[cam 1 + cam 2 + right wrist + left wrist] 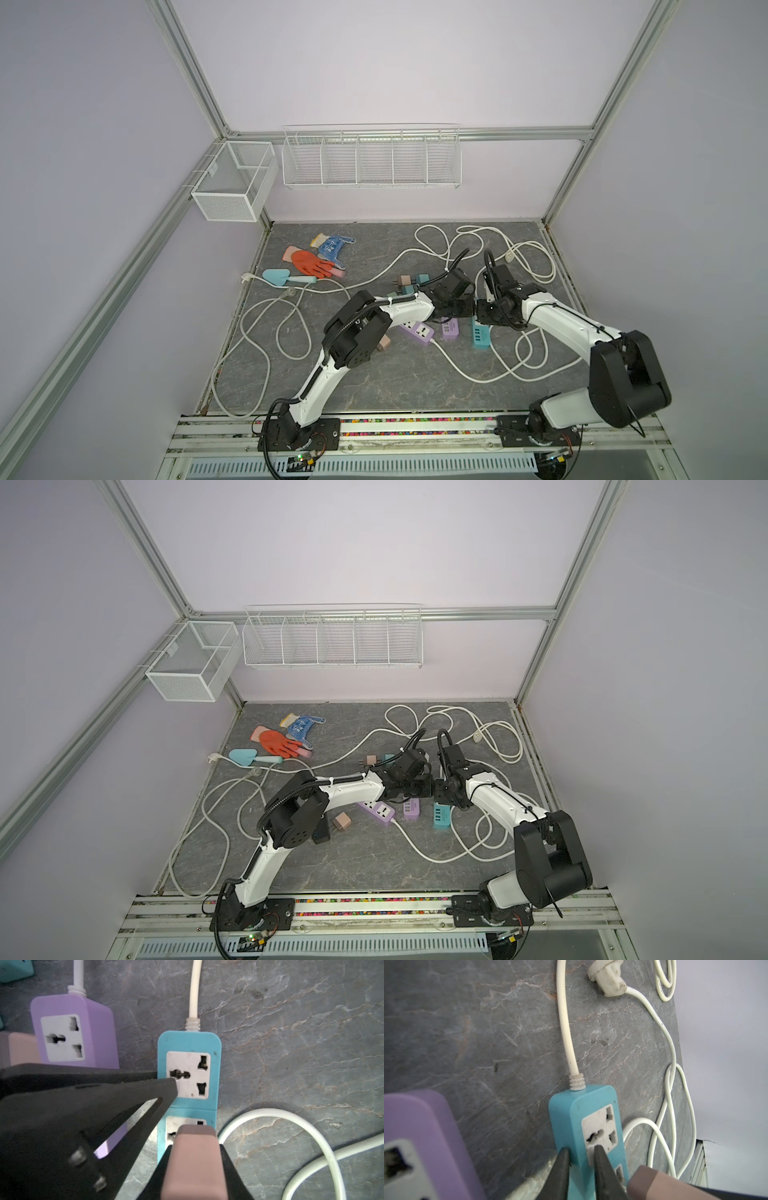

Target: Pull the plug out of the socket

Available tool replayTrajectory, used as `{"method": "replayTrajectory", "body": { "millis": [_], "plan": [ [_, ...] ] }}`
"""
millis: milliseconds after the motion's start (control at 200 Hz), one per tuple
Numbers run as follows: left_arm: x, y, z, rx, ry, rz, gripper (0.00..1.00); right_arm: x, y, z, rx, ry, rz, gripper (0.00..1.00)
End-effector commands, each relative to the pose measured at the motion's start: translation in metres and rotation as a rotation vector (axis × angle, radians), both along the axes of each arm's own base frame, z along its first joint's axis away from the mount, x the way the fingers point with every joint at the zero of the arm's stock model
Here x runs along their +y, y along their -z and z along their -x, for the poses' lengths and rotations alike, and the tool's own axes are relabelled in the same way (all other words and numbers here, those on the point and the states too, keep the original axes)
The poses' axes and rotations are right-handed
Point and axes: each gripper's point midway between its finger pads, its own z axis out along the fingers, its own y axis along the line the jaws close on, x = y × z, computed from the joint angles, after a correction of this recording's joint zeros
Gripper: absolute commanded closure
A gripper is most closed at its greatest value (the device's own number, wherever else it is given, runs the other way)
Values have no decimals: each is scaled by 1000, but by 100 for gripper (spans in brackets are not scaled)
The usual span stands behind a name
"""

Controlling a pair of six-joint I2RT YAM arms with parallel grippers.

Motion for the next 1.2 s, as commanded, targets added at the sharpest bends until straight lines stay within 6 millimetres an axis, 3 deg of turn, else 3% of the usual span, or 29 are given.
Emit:
{"method": "replayTrajectory", "body": {
  "millis": [0,145,340,570,710,955,1195],
  "plan": [
    [62,99,39,165,-4,-328,78,-11,-15,-5,-41,12,37,81],
    [58,99,39,167,11,-321,77,-21,-30,-2,-87,25,57,81],
    [44,73,29,112,34,-287,76,-15,-45,0,-122,23,-4,81],
    [29,13,5,4,33,-231,74,-16,-86,1,-228,22,-39,81],
    [30,-26,-8,-42,10,-172,72,-12,-115,6,-305,6,-94,79],
    [59,-89,-22,-142,-64,-77,68,-6,-144,11,-370,-19,-154,78],
    [121,-128,-25,-217,-177,-31,66,21,-150,2,-377,-58,-293,79]
  ]
}}
